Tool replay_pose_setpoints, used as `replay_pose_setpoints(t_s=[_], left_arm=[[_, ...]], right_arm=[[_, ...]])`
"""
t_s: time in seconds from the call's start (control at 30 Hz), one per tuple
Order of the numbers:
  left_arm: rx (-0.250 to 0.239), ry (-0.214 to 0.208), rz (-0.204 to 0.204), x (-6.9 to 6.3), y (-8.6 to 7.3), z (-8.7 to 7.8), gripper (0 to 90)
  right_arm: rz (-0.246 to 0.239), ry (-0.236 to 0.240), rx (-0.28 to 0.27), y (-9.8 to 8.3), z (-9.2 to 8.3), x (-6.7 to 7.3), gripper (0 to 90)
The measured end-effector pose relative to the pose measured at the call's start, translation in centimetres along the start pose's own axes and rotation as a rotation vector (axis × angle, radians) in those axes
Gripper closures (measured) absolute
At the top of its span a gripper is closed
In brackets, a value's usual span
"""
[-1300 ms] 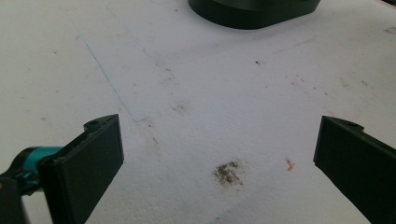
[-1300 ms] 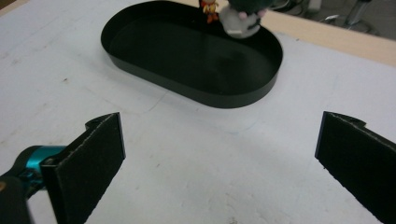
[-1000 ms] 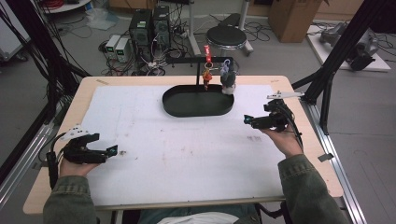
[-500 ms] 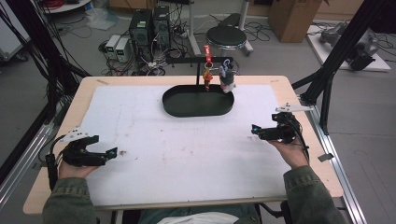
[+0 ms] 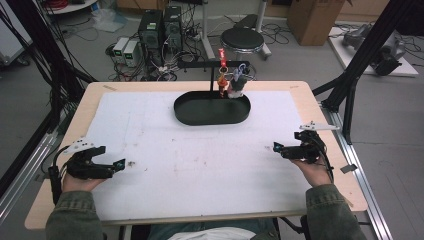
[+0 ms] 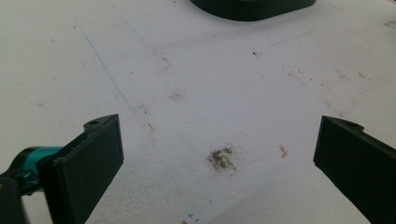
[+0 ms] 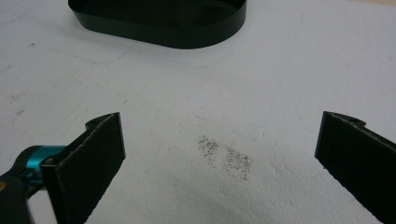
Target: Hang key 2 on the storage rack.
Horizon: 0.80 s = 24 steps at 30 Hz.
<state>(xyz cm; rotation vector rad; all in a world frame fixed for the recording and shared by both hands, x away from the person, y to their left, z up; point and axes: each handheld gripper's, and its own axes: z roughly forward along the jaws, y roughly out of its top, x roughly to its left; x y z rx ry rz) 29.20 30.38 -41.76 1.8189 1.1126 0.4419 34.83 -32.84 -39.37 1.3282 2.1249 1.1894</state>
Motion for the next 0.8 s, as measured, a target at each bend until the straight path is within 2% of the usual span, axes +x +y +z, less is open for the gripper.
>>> replay_pose_setpoints(t_s=[0.23,0.3,0.5,0.6,0.8], left_arm=[[-0.001,-0.002,-0.002,0.1,0.0,0.1,2.0],[-0.001,-0.002,-0.001,0.1,0.0,0.1,2.0],[-0.003,-0.005,0.001,0.2,0.0,0.2,2.0],[-0.002,-0.006,0.0,0.3,0.1,0.3,2.0],[0.003,0.0,-0.001,0.3,0.0,0.3,2.0]], right_arm=[[0.029,0.004,0.006,-1.7,0.3,-0.3,0.6],[0.017,0.011,-0.003,-2.1,0.3,-0.1,0.6],[-0.026,-0.015,-0.016,-2.3,0.2,0.3,0.6],[-0.065,-0.018,-0.039,-2.3,0.1,0.7,0.6],[-0.058,0.021,-0.074,-2.3,0.2,1.2,0.6]])
